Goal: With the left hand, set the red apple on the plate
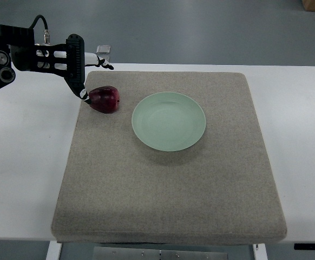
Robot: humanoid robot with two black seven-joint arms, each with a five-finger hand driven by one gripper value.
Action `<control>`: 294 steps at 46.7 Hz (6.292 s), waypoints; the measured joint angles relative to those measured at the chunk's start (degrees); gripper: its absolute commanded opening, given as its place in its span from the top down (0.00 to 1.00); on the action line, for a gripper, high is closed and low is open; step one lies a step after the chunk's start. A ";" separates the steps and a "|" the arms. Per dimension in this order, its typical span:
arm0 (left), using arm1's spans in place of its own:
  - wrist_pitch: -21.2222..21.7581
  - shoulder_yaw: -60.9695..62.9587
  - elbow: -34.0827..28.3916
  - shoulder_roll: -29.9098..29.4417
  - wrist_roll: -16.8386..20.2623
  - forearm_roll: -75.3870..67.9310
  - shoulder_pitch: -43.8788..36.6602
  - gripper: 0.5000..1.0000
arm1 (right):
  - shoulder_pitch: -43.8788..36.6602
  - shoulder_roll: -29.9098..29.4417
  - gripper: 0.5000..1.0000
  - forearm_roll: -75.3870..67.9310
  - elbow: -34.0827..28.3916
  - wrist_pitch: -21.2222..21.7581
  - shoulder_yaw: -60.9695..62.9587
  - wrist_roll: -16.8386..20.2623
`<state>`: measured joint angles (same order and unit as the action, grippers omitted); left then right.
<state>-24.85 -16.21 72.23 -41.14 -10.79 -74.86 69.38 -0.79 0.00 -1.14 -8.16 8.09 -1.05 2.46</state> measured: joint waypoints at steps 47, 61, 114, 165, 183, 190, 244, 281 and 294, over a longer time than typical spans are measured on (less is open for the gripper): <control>4.24 0.13 -6.01 7.47 -0.12 -2.65 -4.88 0.21 | 0.01 0.00 0.14 0.00 0.02 0.00 0.00 0.00; 4.76 0.10 -7.49 9.02 0.00 -3.11 -5.95 0.27 | 0.00 0.00 0.14 0.00 0.01 0.00 0.00 0.00; 5.75 -0.80 -6.93 10.92 1.57 -3.35 -1.61 1.00 | -0.01 0.00 0.14 0.00 0.00 0.00 0.00 0.00; 5.08 3.02 -5.79 23.16 1.82 -4.06 -0.36 1.00 | 0.00 0.00 0.14 0.00 0.01 0.00 0.00 0.00; 5.70 2.99 -5.93 23.22 1.82 -4.06 -1.81 0.88 | 0.00 0.00 0.14 0.00 -0.01 0.00 0.00 0.00; 6.14 2.95 -7.32 23.29 1.77 -3.99 -2.36 0.67 | 0.00 0.00 0.14 0.00 0.02 0.00 0.00 0.00; 9.57 -2.19 -6.51 22.20 1.78 -2.63 -2.42 0.01 | 0.00 0.00 0.14 0.00 0.01 0.00 0.00 0.00; 29.66 -23.34 -12.45 15.02 7.70 35.70 -9.69 0.01 | -0.02 0.00 0.14 0.00 -0.01 0.00 0.00 0.00; 29.24 -29.77 -18.81 15.71 14.37 47.95 -13.35 0.00 | 0.00 0.00 0.14 0.00 0.02 0.00 0.00 0.00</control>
<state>4.39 -45.98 53.43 -25.43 3.58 -26.91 56.03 -0.79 0.00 -1.14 -8.14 8.09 -1.06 2.46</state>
